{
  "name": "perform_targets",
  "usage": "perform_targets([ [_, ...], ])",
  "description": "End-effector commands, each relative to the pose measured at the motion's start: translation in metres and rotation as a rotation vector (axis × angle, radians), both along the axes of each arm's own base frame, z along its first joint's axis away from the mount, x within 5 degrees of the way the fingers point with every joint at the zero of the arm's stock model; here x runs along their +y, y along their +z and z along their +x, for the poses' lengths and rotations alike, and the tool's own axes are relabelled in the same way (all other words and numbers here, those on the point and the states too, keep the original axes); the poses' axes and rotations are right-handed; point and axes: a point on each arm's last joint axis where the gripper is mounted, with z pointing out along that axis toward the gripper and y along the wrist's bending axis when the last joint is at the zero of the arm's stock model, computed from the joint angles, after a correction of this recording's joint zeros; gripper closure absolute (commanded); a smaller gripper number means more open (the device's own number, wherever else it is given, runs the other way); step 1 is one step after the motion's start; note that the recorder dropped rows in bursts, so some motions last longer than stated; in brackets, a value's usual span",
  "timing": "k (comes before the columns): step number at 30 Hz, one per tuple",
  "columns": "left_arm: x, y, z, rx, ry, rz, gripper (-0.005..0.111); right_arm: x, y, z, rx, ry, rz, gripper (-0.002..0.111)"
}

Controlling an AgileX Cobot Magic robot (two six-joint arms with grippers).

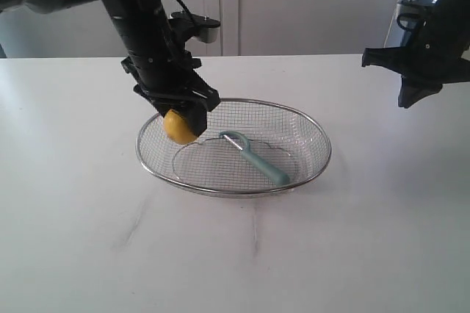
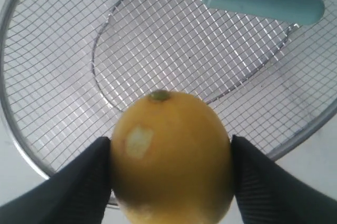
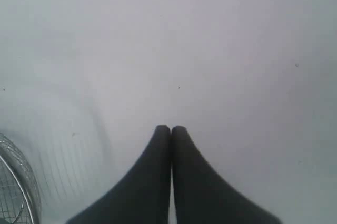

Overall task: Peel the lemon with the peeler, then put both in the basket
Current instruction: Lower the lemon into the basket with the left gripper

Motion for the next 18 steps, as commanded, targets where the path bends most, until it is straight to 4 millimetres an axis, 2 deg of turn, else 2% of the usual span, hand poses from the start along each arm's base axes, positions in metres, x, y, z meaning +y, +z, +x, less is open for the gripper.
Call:
perform_targets([
  [1,-0.009,-0.008,0.003,0.049,0.021,-0.027,0.107,-0.002,0.005,0.001,-0.043,-0.011,0.003,0.108],
  [11,-0.022,-0.039,0.021,0.039,0.074,-0.067,0.107,-0.002,0.006,0.003,-0.069,-0.011,0.004,0.108],
  [18,-0.028,-0.072,0.03,0.07,0.087,-0.057,0.107,-0.002,0.006,0.004,-0.071,-0.011,0.004,0.108],
])
